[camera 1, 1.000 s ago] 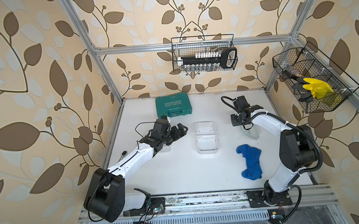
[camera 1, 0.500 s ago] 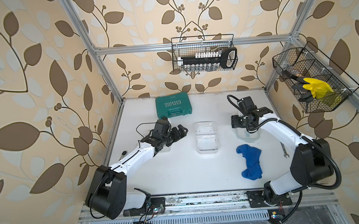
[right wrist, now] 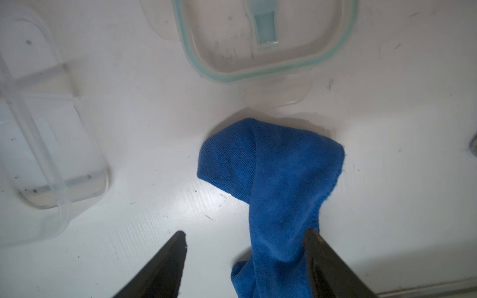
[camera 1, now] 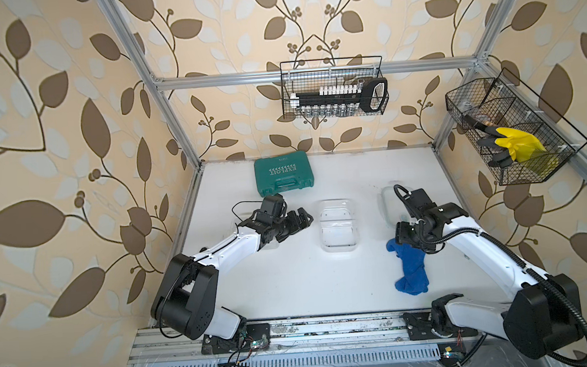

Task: Wipe the insides of the lunch boxes
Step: Pick up the cleaning item at the center of the board.

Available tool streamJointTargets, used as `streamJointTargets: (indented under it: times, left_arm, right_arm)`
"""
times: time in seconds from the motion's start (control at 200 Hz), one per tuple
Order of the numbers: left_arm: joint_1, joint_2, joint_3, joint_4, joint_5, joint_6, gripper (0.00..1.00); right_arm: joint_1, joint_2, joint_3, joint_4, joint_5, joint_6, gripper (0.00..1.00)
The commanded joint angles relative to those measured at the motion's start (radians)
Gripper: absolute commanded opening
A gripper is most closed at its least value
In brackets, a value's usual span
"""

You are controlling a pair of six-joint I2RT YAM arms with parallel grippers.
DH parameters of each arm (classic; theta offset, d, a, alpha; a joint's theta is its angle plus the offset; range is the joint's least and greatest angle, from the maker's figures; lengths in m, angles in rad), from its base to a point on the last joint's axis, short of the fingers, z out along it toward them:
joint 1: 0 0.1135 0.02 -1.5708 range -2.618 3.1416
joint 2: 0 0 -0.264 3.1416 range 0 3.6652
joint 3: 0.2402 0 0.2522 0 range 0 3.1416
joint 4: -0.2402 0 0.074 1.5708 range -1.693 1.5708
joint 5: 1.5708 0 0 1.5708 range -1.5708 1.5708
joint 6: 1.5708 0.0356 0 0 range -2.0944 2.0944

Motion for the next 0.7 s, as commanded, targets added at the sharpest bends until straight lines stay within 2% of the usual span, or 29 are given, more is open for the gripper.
streamJointTargets:
  times: [0.0, 0.06, 0.195, 0.305, 0.505, 0.615, 0.695]
  left_arm:
    - [-0.017, 0.020, 0.046, 0.005, 0.046, 0.020, 0.99]
    - [-0.017, 0.028, 0.057, -0.004, 0.054, 0.020, 0.99]
    - [-0.017, 0.012, 0.075, -0.044, 0.054, 0.033, 0.99]
    - [-0.017, -0.001, 0.091, -0.078, 0.036, 0.047, 0.99]
    - [-0.016, 0.028, 0.140, -0.118, 0.036, 0.060, 0.99]
    - [-0.015, 0.029, 0.151, -0.139, 0.015, 0.068, 0.99]
    - [-0.012, 0.037, 0.162, -0.156, 0.002, 0.077, 0.99]
  right_arm:
    - [0.001, 0.044, -0.029, -0.069, 0.021, 0.044, 0.73]
    - [0.003, 0.087, -0.051, -0.049, -0.009, 0.054, 0.72]
    - [0.003, 0.153, -0.089, -0.018, 0.053, 0.067, 0.71]
    - [0.003, 0.198, -0.112, 0.033, 0.035, 0.061, 0.71]
    - [0.012, 0.329, -0.091, 0.110, 0.005, 0.052, 0.61]
    - [0.026, 0.397, -0.122, 0.153, -0.034, 0.051, 0.49]
    - [0.051, 0.402, -0.105, 0.147, 0.014, 0.059, 0.44]
